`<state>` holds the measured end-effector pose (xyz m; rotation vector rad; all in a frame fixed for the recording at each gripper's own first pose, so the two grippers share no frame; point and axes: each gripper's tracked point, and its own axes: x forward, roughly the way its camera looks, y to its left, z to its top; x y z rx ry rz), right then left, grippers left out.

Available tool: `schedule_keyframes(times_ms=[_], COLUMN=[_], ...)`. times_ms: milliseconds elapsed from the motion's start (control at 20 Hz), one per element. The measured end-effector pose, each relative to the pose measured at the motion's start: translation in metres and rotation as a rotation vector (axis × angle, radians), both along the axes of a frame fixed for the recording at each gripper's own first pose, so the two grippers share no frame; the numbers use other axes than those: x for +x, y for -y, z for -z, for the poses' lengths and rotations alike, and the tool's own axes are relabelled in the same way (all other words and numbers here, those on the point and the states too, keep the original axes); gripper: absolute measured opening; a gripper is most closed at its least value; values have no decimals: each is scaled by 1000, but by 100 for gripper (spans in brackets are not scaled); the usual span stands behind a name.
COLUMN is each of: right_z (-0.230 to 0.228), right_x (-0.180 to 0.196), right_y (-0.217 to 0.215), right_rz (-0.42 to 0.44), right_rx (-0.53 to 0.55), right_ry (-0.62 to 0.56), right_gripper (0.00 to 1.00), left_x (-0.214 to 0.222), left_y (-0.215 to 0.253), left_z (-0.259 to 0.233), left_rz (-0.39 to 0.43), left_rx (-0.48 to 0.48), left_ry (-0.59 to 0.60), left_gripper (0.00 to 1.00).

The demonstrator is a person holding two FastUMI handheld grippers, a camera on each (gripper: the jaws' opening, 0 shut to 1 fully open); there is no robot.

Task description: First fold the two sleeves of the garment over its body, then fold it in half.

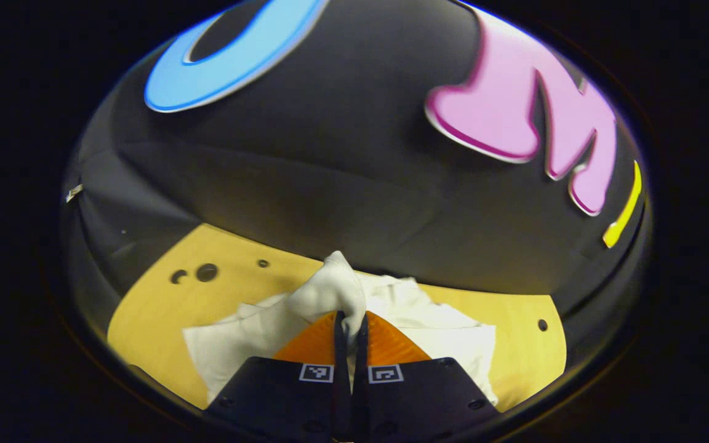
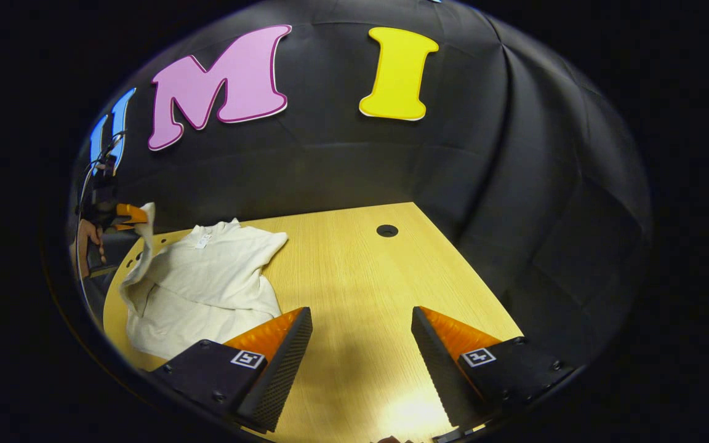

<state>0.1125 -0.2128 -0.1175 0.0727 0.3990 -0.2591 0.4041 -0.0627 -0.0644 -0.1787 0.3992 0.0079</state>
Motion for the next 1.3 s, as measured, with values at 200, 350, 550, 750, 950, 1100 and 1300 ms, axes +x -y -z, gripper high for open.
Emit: schedule_keyframes(times_ms=[200,350,550,750,950,1100,1300], right_z=[5,13,11,16,15,15,21], right_x=[-2,-4,-14,-18,-16,-16,-17], right_y=[4,7,13,9,-8,-26,-54], right_rz=[-1,8,32,11,-37,-84,-148], right_rx=[13,33,32,37,46,58,73], right_ry=[-10,-37,-24,-36,-28,-30,-37], right_gripper=[99,99,99,99,99,99,99], left_x=[12,12,3,-20,-50,-76,-111], left_y=[89,151,204,236,226,203,143], left_z=[19,31,56,65,53,44,37], left_rz=[154,275,372,448,471,455,371], left_rx=[1,-30,-35,14,95,83,105], left_ry=[-18,-27,-88,-106,-57,-35,-6], left_gripper=[6,6,17,88,98,98,98])
